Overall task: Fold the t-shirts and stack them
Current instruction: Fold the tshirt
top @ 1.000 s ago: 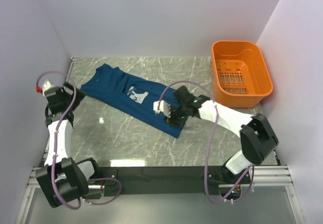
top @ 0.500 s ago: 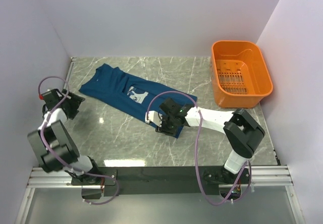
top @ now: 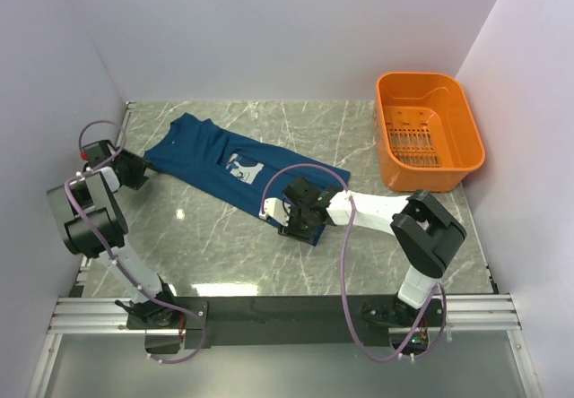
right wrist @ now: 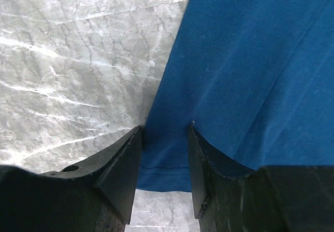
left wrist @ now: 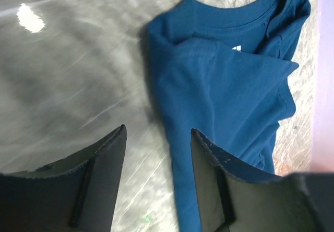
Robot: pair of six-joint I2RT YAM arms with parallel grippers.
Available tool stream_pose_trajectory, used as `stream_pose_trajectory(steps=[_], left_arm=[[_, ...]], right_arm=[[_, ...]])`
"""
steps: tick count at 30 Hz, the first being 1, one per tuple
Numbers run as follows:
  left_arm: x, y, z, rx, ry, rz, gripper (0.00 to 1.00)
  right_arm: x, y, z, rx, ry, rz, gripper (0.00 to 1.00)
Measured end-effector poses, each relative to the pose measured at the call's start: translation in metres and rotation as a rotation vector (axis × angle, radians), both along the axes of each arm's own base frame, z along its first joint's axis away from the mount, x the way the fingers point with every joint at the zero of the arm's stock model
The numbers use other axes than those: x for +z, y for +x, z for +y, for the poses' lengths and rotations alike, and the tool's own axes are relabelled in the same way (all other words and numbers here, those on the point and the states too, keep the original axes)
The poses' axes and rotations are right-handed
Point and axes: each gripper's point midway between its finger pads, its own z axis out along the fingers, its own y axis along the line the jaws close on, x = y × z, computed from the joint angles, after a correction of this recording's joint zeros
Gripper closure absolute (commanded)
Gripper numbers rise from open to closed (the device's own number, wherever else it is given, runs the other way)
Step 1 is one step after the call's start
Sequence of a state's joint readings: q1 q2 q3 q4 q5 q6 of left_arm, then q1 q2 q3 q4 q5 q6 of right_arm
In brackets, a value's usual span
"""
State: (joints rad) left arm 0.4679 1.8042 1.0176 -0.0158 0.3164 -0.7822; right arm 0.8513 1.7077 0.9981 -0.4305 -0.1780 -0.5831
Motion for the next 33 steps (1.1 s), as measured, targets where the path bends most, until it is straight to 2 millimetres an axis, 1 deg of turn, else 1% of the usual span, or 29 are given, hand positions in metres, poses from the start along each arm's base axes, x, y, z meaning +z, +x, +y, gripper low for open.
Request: stream_pose_trajectory(steps=[1,2,7,8,10,11,13,14,15,18,21,25,27,32,33], left_arm=[[-0.002,0.004,-0.001,-0.004,-0.002,0.002,0.44],[-0.004,0.009,-0.002,-0.003,-0.005,0.006,0.49],[-0.011,0.024,-0.004,0.001,-0.011,0.018,0.64],[-0.012,0.027,-0.003,0.001,-0.013,0.022,0.69],[-0.014,0.034,0.000,0.003,-0.012,0.023,0.74],[-0.014,0.037,0.002,0.002,-0.011,0.023,0.80],[-0.015,0.042,0.004,-0.002,-0.009,0.025,0.87],[-0.016,0.044,0.005,-0.003,-0.009,0.029,0.89],[-0.016,0.046,0.006,-0.005,-0.009,0.030,0.91],[-0.018,0.052,0.009,-0.014,-0.009,0.040,0.95],[-0.021,0.058,0.008,-0.032,-0.009,0.051,0.99],[-0.023,0.063,0.006,-0.055,-0.014,0.055,0.99],[-0.024,0.061,0.003,-0.064,-0.018,0.063,0.99],[-0.023,0.057,0.001,-0.081,-0.008,0.075,0.99],[-0.022,0.055,0.001,-0.085,-0.006,0.079,0.99]], right_arm=[[-0.001,0.000,0.000,-0.003,-0.003,0.001,0.53],[-0.001,0.001,0.000,-0.004,-0.002,-0.001,0.53],[-0.002,0.001,0.000,-0.011,-0.003,0.001,0.54],[-0.002,0.001,0.000,-0.012,-0.003,0.001,0.57],[-0.003,0.001,0.001,-0.013,-0.002,0.004,0.64],[-0.003,0.002,0.002,-0.013,-0.001,0.004,0.77],[-0.003,0.003,0.003,-0.009,0.001,0.002,0.89],[-0.002,0.003,0.003,-0.007,0.000,-0.002,0.98],[-0.002,0.004,0.003,-0.005,0.000,-0.004,1.00],[-0.002,0.002,0.004,0.014,0.004,0.001,1.00],[-0.001,-0.006,0.004,0.051,0.011,0.026,1.00],[0.003,-0.030,0.008,0.142,0.032,0.064,1.00],[0.006,-0.050,0.016,0.212,0.042,0.079,1.00],[0.007,-0.105,0.044,0.379,0.053,0.115,1.00],[0.008,-0.115,0.050,0.405,0.054,0.122,0.97]])
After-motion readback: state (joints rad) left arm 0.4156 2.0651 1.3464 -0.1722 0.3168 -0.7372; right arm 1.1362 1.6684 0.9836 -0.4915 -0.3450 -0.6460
